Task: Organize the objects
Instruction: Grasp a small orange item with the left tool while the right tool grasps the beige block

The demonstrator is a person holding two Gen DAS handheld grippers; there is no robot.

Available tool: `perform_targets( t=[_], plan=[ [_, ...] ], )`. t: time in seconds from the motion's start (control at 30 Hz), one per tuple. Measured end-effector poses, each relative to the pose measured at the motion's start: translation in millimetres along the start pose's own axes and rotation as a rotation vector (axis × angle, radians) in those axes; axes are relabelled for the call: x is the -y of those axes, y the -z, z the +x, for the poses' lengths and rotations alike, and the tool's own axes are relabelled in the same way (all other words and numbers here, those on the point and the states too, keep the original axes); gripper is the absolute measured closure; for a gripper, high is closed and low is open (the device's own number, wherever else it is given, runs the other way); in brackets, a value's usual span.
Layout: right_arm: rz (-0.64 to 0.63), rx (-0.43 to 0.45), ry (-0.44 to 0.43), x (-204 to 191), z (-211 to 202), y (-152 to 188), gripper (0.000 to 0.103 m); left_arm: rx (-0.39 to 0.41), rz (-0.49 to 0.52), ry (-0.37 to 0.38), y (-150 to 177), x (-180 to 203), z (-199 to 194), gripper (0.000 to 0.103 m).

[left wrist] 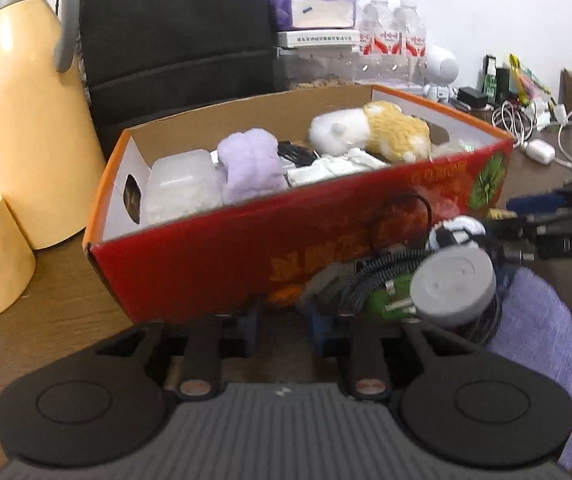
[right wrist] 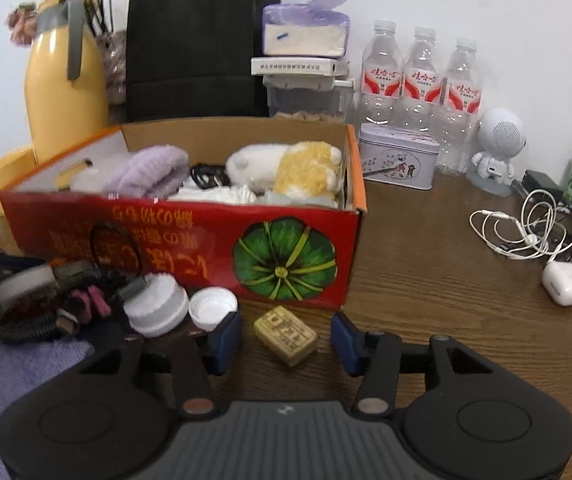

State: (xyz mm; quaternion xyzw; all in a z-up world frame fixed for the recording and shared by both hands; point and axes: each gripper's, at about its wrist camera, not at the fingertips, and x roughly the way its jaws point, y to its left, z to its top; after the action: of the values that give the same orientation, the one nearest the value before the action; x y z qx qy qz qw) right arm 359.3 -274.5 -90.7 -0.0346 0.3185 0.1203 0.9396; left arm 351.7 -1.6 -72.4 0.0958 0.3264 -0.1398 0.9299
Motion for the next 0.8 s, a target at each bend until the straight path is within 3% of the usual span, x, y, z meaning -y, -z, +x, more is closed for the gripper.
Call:
perform_targets(
  t=[0.2,0.27,0.33,0.47,0.5,0.67,0.8],
  plan=[
    [0.005,-0.006,-0.010,-0.1,-2.3,1.3,0.055,0.016,0.007,-0.004,0.7,3.5,3.0,0.065],
    [0.003,-0.006,-0.014,-1.1,-3.1,1.9,0.055,0.008,0.020,-0.001,0.1,7.1,3.3,0.071],
    [0.001,-0.007,-0.017,-1.3,-3.6,2.4,0.055,-0.012,0.018,0.037,-3.1,8.5,3.8,0.089],
    [-0.001,-0.006,-0.020,-1.1,-4.4,3.0,0.057,-0.006,0.042,0.006,-2.1,18.3,3.6,0.090],
    [-0.002,-0.004,-0.021,-1.2,-5.0,3.3,0.066,-0.006,0.053,-0.022,-0.7,22.7,1.7,0.090],
    [-0.082,0.037,0.020,-14.4,-23.8,8.3,0.071,0.048,0.082,-0.080,11.8,39.6,-32.4,0.091],
    [-0.078,0.078,-0.005,-22.6,-49.1,9.8,0.071,0.105,0.011,-0.075,18.2,38.9,-74.6,0.090]
  ],
)
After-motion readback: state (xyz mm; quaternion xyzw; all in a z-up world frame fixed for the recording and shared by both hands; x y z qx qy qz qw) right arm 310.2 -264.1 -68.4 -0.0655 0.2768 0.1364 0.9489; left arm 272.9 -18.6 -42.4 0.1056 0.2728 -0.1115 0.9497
